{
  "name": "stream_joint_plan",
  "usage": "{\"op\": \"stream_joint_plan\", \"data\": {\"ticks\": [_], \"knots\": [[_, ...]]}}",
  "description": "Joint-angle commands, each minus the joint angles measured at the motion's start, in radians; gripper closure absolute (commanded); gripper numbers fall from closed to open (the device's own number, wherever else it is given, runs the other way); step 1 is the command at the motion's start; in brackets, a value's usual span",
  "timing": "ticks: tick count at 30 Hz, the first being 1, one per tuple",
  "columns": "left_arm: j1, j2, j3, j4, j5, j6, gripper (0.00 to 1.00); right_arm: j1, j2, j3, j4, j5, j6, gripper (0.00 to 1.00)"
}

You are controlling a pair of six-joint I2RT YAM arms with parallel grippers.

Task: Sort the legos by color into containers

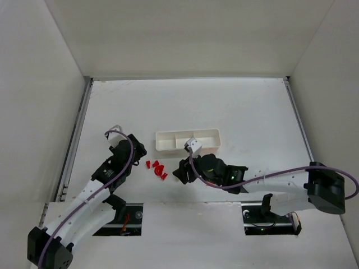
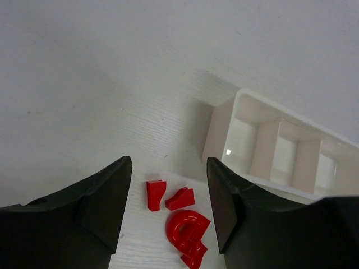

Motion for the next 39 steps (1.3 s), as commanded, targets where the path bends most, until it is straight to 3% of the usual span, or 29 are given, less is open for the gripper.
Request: {"op": "stream_joint_plan", "data": {"ticks": [1,5,7,9,11,12,15,18,24,39], "knots": [[0.008,0.007,-0.011,0.092,0.009,0.045,0.47,0.012,0.039,0.066,0.038,0.047,0.018,0.53],[0.022,-0.019,-0.04,0.13,0.013,0.061,0.5,0.038,0.096,0.102,0.023,0.076,0.062,0.88],[0.036,-0.033,-0.057,0.15,0.004,0.068,0.56,0.039,0.133,0.128,0.01,0.096,0.073,0.93],[0.048,-0.051,-0.077,0.185,0.002,0.074,0.69,0.039,0.171,0.165,-0.026,0.116,0.076,0.93],[0.062,-0.072,-0.095,0.222,0.002,0.078,0.87,0.039,0.201,0.208,-0.074,0.142,0.085,0.88],[0.071,-0.08,-0.105,0.237,0.001,0.079,0.9,0.039,0.213,0.221,-0.08,0.16,0.088,0.8],[0.102,-0.085,-0.144,0.308,0.009,0.085,0.92,0.013,0.271,0.256,-0.082,0.202,0.099,0.53],[0.114,-0.059,-0.175,0.357,0.036,0.071,0.85,-0.025,0.342,0.302,-0.1,0.182,0.137,0.42],[0.097,-0.065,-0.23,0.429,0.023,0.076,0.63,-0.033,0.44,0.388,-0.117,0.125,0.159,0.36],[0.053,-0.039,-0.25,0.475,0.016,0.084,0.58,-0.033,0.566,0.38,-0.051,0.053,0.277,0.42]]}}
